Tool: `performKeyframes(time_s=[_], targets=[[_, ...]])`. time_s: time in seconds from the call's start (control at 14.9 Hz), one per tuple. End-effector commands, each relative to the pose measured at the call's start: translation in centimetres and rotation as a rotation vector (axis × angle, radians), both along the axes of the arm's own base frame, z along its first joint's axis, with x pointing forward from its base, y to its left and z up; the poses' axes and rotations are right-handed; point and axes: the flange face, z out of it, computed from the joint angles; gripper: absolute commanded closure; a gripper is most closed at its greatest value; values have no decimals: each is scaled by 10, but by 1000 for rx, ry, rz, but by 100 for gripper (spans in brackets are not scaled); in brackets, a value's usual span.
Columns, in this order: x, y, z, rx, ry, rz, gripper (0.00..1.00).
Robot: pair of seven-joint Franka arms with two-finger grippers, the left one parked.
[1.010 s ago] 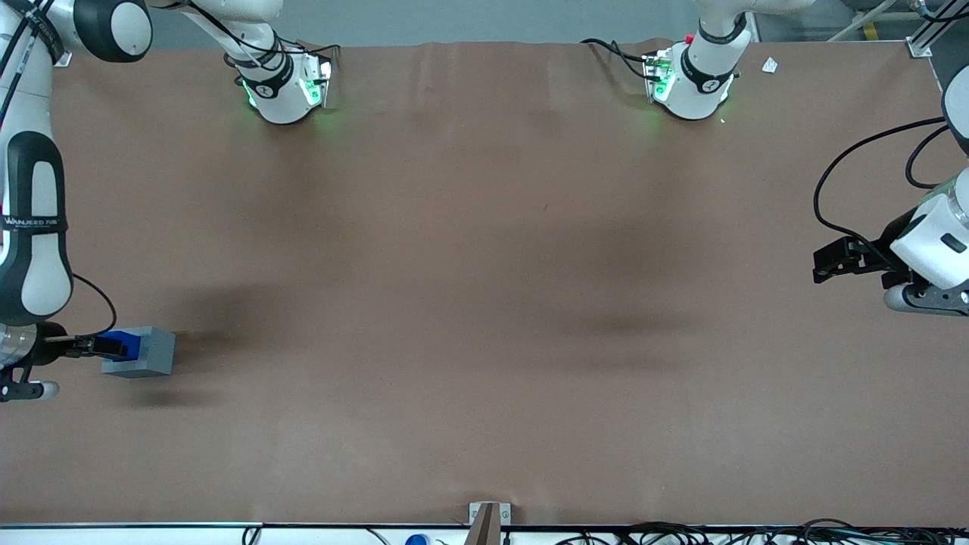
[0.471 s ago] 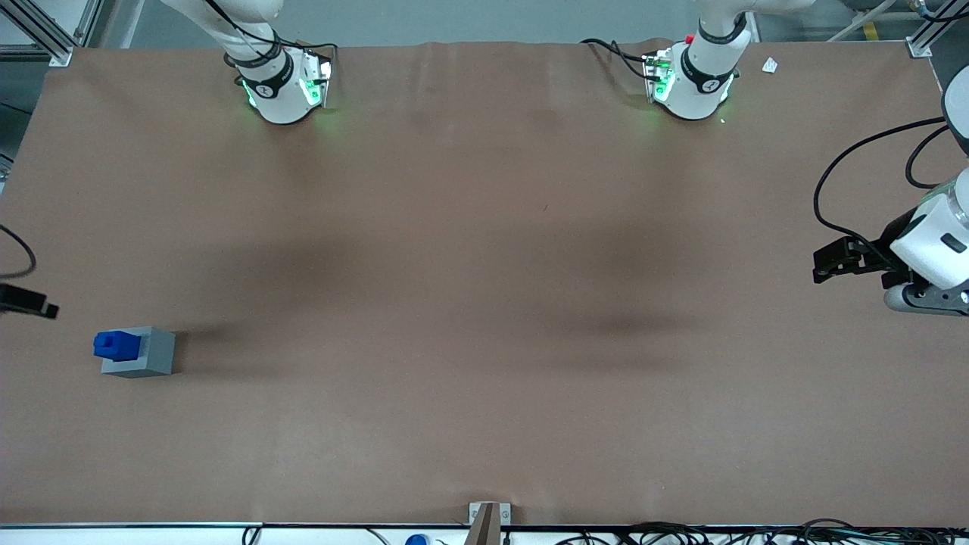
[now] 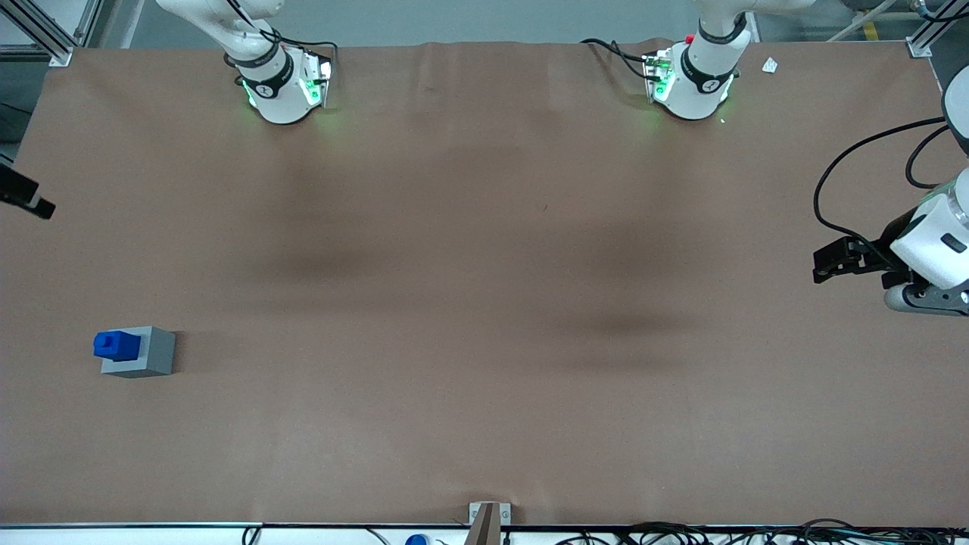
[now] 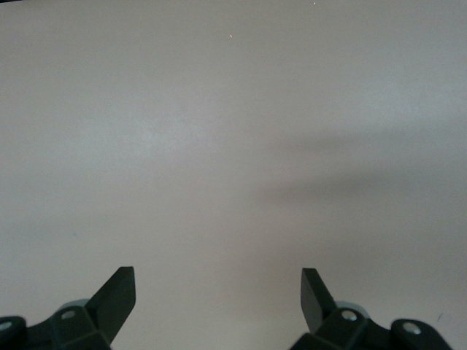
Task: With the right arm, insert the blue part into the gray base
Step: 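Open the right gripper and raise it away from the base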
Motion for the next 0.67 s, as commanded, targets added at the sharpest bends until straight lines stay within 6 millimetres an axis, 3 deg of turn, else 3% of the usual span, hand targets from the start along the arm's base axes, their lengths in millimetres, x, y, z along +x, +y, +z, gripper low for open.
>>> performKeyframes(time_s=[0.0, 0.2, 0.61], targets=[[3, 3, -23, -36, 38, -24, 0], [4, 14, -50, -52, 35, -5, 0], [0, 13, -54, -101, 53, -1, 0]])
